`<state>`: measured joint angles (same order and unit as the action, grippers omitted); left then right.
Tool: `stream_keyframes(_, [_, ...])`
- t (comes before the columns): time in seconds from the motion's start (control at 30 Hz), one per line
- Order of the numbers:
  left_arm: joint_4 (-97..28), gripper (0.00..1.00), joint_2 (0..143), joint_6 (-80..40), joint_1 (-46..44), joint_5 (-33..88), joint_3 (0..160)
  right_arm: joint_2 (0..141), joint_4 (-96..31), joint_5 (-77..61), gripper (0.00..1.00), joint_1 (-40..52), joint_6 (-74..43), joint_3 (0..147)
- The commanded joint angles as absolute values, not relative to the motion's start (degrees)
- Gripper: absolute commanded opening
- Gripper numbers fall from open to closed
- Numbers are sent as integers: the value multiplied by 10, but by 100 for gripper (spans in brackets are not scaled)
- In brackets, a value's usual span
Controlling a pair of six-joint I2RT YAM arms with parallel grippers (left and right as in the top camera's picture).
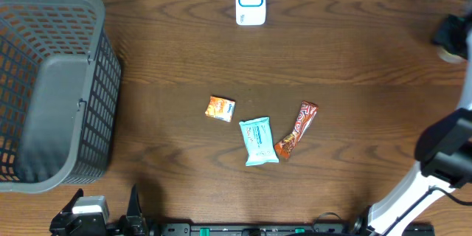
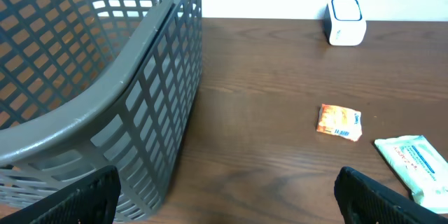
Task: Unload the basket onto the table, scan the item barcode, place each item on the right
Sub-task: 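Carry the can to the right table edge and release it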
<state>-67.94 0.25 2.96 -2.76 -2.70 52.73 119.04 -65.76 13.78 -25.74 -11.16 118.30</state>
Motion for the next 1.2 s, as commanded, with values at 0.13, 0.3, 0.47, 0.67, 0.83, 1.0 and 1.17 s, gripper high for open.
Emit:
stream_keyframes(0.13, [-679, 98, 2, 27, -25, -21, 528, 1265, -660, 71, 59, -391, -159, 1183])
stream_keyframes(0.3, [-679, 98, 2, 27, -25, -21, 528, 1353, -662, 79, 59, -424, -158, 1183])
stream_keyframes(0.47, [-679, 98, 2, 27, -25, -21, 528, 1413, -659, 96, 61, -446, -151, 1183])
stream_keyframes(0.67, [-679, 98, 2, 27, -25, -21, 528, 1395, -657, 59, 76, -473, -145, 1185])
stream_keyframes(0.83, [-677, 98, 2, 27, -25, -21, 528, 1312, -654, 13, 99, -481, -145, 1185])
stream_keyframes(1.0, [-636, 98, 2, 27, -25, -32, 526, 1219, -643, -43, 99, -477, -148, 1185])
stream_keyframes(1.17, [-472, 97, 2, 27, -25, -39, 487, 1137, -635, -132, 99, -445, -148, 1185])
